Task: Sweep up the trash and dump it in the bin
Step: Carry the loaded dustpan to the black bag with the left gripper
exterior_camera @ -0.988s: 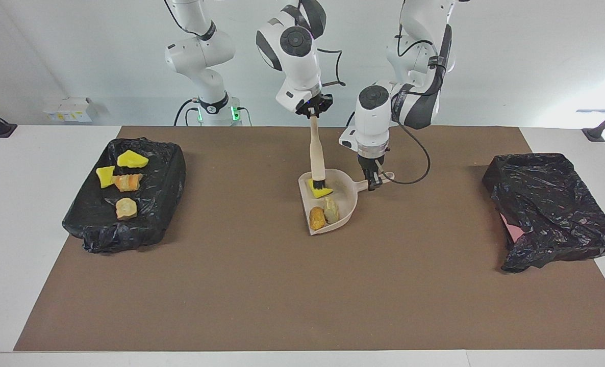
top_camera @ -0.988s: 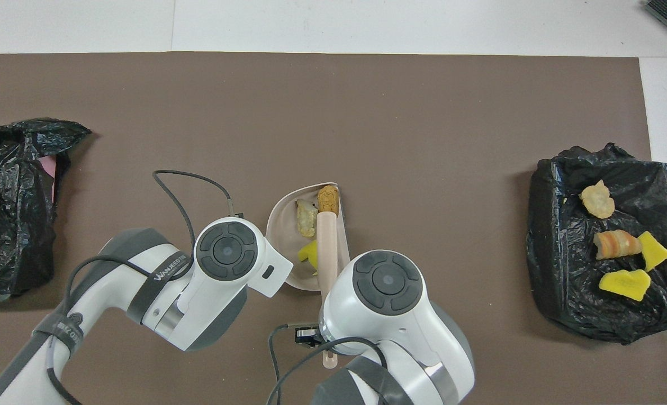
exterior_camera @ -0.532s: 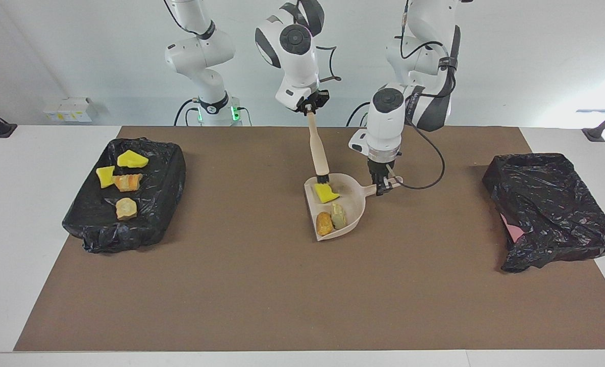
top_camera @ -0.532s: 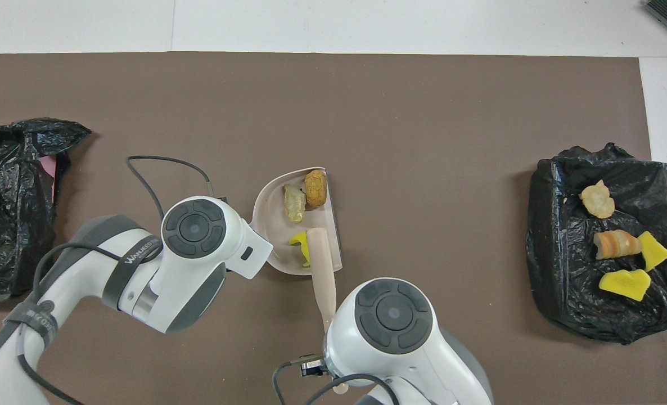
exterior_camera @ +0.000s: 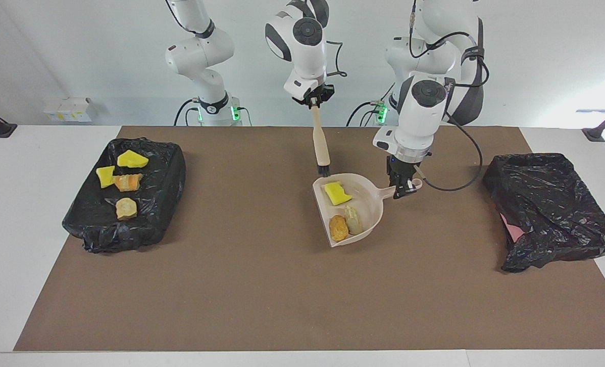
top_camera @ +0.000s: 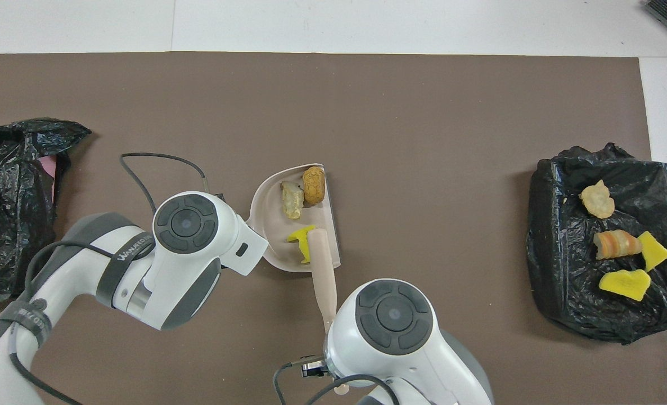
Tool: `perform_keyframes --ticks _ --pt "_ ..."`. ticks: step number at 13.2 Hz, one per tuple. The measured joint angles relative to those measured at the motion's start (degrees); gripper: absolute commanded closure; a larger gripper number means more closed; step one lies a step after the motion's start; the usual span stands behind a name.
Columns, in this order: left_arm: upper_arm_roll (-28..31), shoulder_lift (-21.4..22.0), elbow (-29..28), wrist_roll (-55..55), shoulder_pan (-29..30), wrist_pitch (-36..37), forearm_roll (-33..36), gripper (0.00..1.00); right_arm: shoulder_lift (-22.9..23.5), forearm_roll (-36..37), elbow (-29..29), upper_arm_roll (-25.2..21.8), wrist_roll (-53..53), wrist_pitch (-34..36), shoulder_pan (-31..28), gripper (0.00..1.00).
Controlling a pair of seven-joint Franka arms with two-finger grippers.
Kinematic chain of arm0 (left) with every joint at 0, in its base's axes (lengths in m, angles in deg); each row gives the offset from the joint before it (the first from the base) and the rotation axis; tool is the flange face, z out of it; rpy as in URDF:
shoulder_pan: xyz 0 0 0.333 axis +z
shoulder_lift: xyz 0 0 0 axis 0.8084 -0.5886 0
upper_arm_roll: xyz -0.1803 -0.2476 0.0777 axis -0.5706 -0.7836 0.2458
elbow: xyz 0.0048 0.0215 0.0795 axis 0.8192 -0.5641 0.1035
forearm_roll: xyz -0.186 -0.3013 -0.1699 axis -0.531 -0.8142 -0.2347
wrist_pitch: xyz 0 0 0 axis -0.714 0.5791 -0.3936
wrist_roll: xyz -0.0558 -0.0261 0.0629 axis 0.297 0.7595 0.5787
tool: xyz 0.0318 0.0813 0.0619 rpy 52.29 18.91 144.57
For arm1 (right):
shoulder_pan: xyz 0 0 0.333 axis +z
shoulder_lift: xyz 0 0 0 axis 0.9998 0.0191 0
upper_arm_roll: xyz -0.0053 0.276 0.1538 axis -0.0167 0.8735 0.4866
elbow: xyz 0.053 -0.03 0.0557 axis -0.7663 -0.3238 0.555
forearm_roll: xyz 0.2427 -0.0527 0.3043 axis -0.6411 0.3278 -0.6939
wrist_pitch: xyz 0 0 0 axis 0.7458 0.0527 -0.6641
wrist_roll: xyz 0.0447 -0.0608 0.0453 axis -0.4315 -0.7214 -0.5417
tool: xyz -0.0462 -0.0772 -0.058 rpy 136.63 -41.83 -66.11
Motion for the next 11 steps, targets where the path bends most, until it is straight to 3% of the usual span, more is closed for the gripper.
perform_keyframes --ticks 4,8,11 --pt "0.08 0.01 2.83 4.05 2.64 2.31 -3.08 1.0 -0.1 0.0 -0.71 -0.1 4.35 -0.78 1.54 1.0" --pt "0.37 0.05 6.63 13.14 9.48 6.02 -7.31 1.0 1.29 0.0 -6.39 0.12 11.23 -12.24 10.8 1.0" --pt "0.49 0.05 7.34 20.76 14.78 7.94 -9.28 1.0 6.59 0.0 -7.49 0.11 13.38 -21.49 15.77 1.0"
